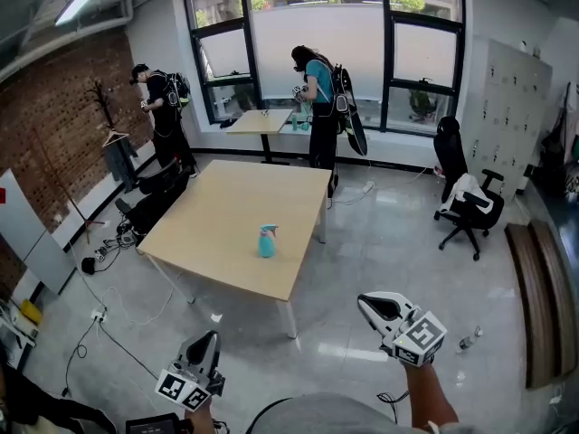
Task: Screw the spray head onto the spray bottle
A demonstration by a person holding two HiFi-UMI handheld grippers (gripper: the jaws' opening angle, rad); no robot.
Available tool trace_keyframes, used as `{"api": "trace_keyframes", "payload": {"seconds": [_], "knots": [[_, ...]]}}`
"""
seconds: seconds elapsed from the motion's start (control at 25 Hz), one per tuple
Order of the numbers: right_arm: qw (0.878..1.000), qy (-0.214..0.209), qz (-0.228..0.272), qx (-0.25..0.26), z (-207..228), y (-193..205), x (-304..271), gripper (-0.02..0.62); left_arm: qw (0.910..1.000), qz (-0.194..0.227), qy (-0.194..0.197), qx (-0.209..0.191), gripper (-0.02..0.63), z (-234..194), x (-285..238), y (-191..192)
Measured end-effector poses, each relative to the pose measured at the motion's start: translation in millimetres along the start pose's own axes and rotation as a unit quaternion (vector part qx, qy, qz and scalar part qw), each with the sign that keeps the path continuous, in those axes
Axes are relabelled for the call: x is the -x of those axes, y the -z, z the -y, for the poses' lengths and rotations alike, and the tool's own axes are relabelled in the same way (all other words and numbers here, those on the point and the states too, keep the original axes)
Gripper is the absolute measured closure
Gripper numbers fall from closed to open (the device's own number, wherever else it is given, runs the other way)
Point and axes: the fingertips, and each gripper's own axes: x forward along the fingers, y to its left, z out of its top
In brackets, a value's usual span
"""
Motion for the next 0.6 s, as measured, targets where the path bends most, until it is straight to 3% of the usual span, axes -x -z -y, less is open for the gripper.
{"api": "trace_keyframes", "payload": {"seconds": [0.28,0.6], "knots": [[1.0,0.008,0.022,-0.012,-0.5,1.2,-1.1,0.589,1.0,-0.003,-0.006,0.002,0.6,-5.2,1.9,4.2],[0.997,-0.003,0.064,0.031,-6.9,-33.5,-41.6,0.589,0.9989,0.029,-0.004,-0.035,0.6,-24.5,-42.0,-24.4]]}}
